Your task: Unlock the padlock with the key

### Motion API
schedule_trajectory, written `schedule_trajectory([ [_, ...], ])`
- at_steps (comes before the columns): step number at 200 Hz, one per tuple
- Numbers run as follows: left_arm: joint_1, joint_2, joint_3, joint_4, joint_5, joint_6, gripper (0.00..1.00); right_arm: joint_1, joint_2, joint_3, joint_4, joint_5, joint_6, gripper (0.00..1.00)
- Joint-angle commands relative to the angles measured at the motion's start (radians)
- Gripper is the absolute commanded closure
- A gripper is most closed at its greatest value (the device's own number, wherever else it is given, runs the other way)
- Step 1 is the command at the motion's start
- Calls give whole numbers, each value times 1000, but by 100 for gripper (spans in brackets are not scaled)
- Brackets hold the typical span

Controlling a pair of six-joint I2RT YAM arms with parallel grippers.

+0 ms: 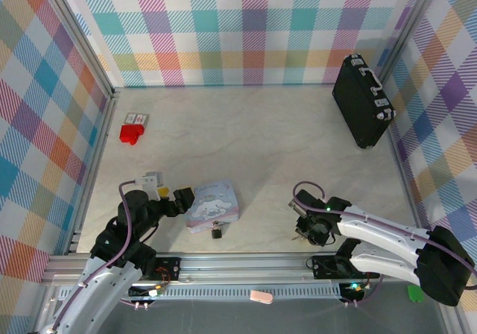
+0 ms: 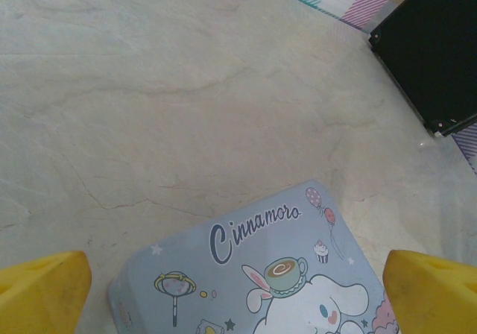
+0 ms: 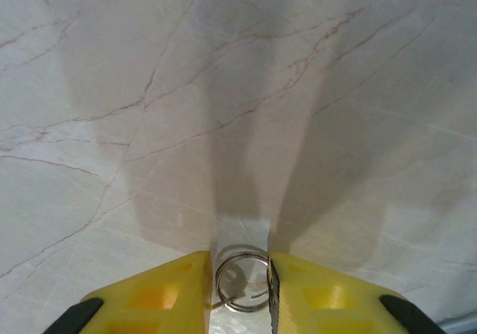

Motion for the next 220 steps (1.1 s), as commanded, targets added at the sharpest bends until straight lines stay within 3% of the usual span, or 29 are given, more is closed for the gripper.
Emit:
schedule_trajectory([
  [1, -6, -12, -12, 23, 5, 21, 0, 16, -17, -2, -49, 23, 54, 69],
  [24, -6, -11, -13, 28, 8, 20, 0, 21, -42, 12, -92, 41, 60, 65],
  [95, -6, -7, -16, 34, 9, 20, 0, 41, -103, 28, -191, 46, 113, 65],
  [156, -6, -6, -16, 36, 14, 22, 0, 78, -72, -8, -68, 40, 155, 65],
  [220, -6, -6, -15, 36, 14, 22, 0, 90, -47, -13, -71, 37, 174, 66],
])
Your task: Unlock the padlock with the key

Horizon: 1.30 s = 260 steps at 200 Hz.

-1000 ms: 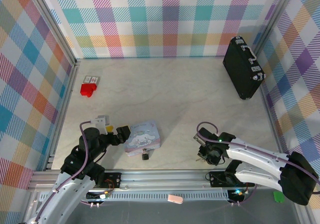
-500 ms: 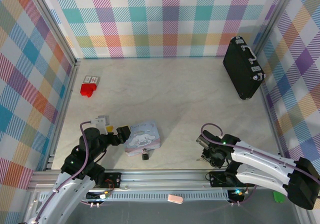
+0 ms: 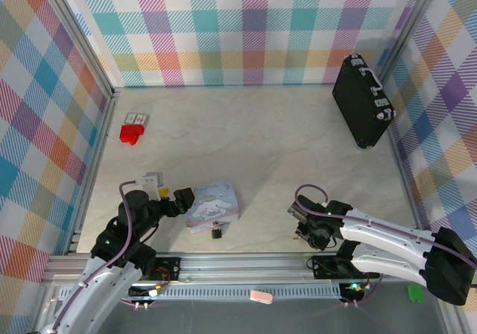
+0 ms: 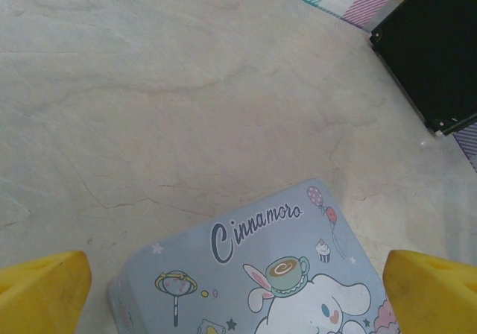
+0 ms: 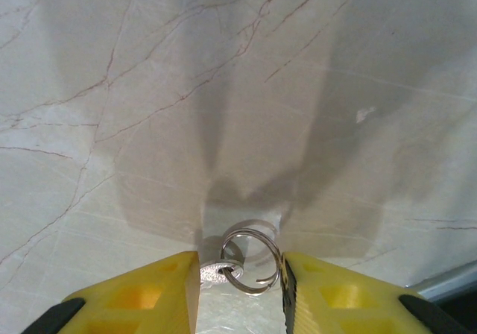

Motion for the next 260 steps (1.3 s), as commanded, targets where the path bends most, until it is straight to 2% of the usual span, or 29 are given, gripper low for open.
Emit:
schedule_trajectory([
  [1, -6, -6, -9, 33, 13, 22, 0, 8, -4, -13, -16, 4, 33, 66],
  [81, -6, -4, -9, 33, 13, 22, 0, 35, -34, 0, -91, 25, 80, 67],
  [180, -6, -4, -9, 33, 13, 21, 0, 43, 33, -33, 20, 14, 70, 66],
  [260, -5, -4, -10, 34, 13, 21, 0, 42, 39, -25, 36, 44, 48, 80],
])
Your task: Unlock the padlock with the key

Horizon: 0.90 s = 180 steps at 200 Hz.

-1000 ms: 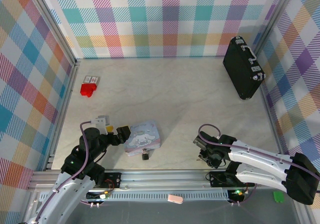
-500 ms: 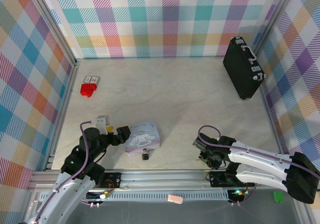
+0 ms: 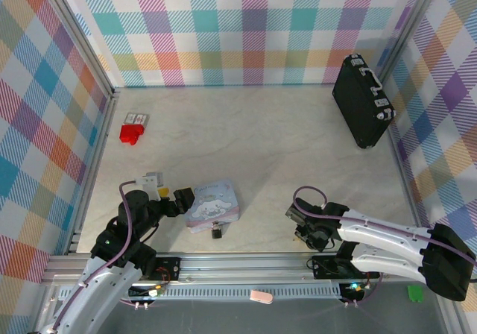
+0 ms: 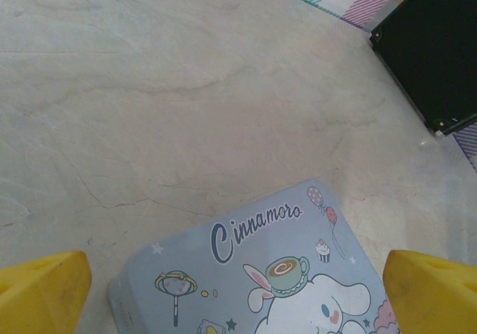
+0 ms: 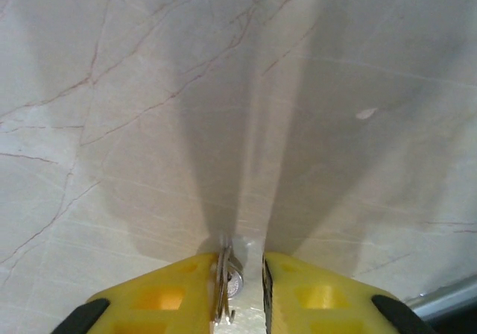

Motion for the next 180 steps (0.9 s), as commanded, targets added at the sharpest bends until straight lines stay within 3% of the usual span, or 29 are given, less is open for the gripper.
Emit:
schedule_trajectory([
  [1, -6, -4, -10, 35, 13, 21, 0, 7, 12, -5, -5, 25, -5, 81],
  [65, -7, 17, -10, 47, 16, 24, 0, 7, -44, 3, 76, 71, -47, 100],
  [114, -6, 141, 63, 10, -14, -57, 0, 7, -177, 35, 224, 241, -210, 100],
  [148, -6, 368, 214, -30, 67, -254, 0, 7, -216, 25, 523, 334, -416, 100],
  [180, -22, 536, 370, -138, 95, -432, 0, 7, -132, -7, 968, 404, -585, 100],
])
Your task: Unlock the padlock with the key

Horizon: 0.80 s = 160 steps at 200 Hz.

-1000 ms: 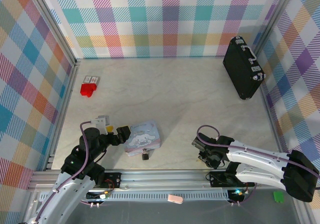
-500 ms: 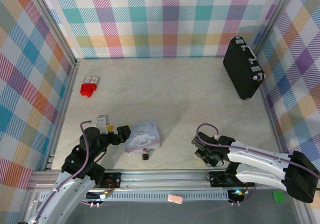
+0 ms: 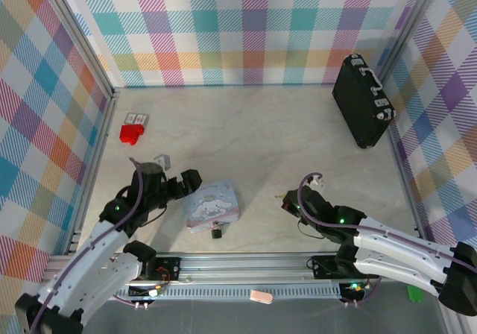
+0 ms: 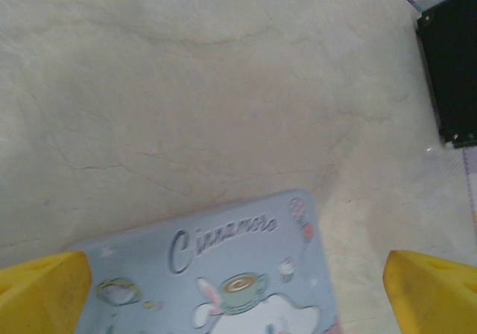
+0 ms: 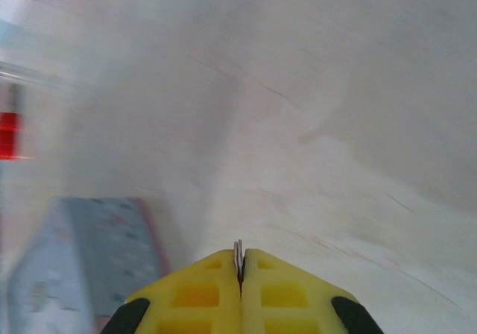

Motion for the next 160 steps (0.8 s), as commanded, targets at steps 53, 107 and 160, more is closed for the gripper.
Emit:
schedule_trajectory([
  [53, -138, 53, 98, 134, -20, -508, 5, 16, 367, 74, 769, 104, -90, 100],
  [107, -281, 76, 76, 276, -175, -674, 21, 74, 524, 140, 984, 115, -117, 100],
  [160, -369, 143, 94, 315, -249, -731, 30, 117, 629, 170, 1152, 90, -206, 100],
])
